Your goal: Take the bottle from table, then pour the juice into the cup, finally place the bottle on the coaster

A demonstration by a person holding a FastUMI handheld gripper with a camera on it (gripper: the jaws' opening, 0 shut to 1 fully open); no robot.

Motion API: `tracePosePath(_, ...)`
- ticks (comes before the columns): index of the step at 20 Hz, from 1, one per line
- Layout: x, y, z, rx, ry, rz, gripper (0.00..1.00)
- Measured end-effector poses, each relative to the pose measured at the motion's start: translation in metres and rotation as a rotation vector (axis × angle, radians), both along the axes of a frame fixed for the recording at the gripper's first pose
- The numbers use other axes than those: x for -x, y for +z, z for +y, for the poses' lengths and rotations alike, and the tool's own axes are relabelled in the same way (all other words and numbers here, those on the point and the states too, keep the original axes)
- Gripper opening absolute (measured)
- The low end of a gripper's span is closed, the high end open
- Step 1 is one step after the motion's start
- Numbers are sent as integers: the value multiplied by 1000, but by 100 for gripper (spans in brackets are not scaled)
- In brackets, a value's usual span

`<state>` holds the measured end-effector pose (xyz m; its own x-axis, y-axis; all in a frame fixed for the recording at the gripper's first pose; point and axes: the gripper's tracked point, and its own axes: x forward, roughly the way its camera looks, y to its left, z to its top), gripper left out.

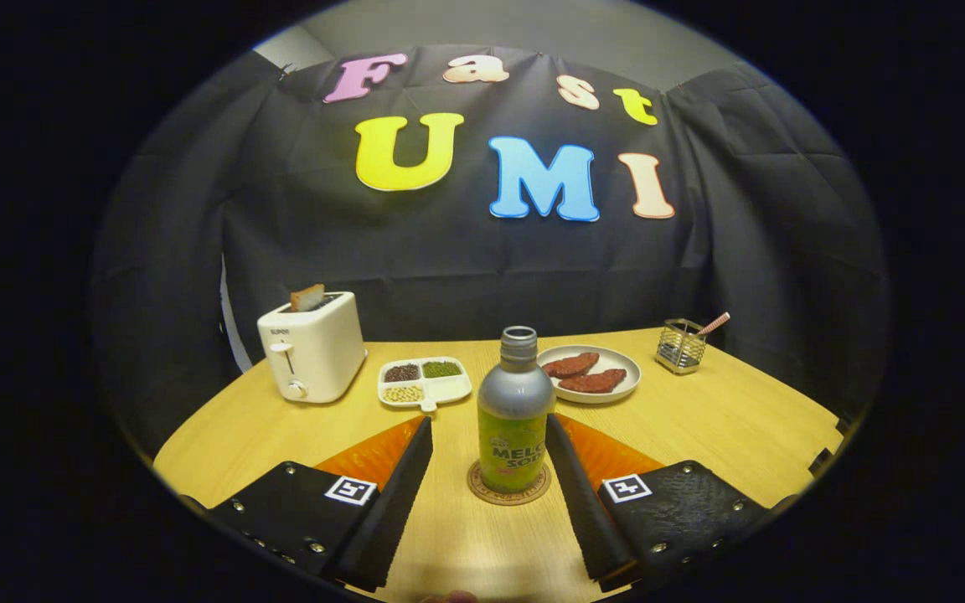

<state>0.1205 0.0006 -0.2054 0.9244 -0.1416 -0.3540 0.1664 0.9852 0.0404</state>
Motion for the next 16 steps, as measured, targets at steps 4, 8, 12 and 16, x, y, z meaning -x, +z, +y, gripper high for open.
tracePosePath(4,26,48,12,-17,35,-79,83)
tracePosePath(8,55,85,15,-28,58,-136,83)
tracePosePath(12,85,105,11,-12,53,-164,83)
tracePosePath(16,96,116,14,-9,53,-194,83)
